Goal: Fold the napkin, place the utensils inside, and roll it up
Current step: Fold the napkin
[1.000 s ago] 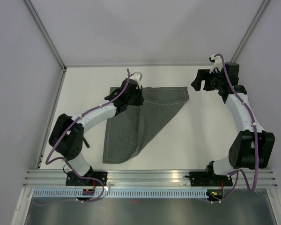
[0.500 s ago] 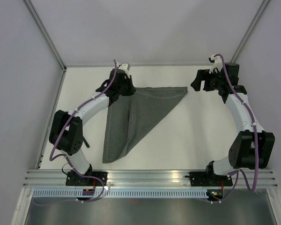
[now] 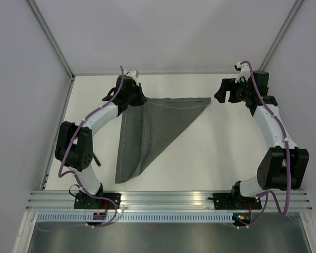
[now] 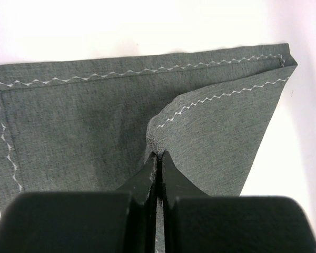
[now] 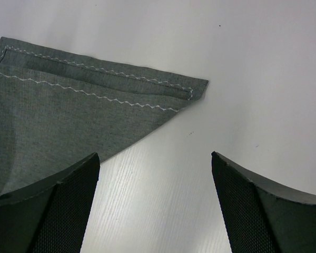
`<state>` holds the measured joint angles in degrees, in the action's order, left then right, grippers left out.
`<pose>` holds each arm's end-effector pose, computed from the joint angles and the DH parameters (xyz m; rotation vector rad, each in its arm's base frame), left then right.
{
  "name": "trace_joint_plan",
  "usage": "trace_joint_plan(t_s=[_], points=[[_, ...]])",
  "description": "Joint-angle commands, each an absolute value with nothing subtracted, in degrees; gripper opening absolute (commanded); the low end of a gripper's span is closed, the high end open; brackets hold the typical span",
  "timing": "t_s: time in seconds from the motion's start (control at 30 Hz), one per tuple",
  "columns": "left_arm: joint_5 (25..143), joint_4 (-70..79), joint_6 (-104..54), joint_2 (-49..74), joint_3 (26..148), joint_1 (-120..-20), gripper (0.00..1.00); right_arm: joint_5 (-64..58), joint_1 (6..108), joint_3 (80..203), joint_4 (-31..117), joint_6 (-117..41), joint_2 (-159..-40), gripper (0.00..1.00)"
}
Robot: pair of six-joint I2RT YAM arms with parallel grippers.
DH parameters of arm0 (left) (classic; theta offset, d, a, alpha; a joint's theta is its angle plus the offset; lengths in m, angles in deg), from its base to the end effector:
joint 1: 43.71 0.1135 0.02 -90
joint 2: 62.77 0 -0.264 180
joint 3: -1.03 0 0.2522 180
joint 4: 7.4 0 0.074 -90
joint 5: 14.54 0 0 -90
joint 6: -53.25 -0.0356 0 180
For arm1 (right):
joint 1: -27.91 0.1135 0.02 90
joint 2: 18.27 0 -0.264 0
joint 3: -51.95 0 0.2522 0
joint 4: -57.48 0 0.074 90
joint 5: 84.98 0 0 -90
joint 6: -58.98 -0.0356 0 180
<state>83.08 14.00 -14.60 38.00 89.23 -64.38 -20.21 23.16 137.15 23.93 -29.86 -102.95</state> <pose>0.3783 -0.1478 0.2569 0.0498 2.2139 -0.5670 0.3369 -0.0128 0.3208 -0.1889 2.1045 0.4101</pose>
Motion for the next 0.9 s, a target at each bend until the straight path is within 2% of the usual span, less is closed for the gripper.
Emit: trace_joint_plan(t_s=[0.0, 0.87], points=[[85.9, 13.3, -13.0, 38.6, 92.3, -62.9, 0.02, -21.1, 22.9, 139.4, 23.6, -30.2, -101.8, 0.91], [89.3, 13.7, -12.6, 43.1, 96.6, -57.5, 0.02, -21.4, 22.9, 139.8, 23.5, -30.1, -103.2, 0.91]])
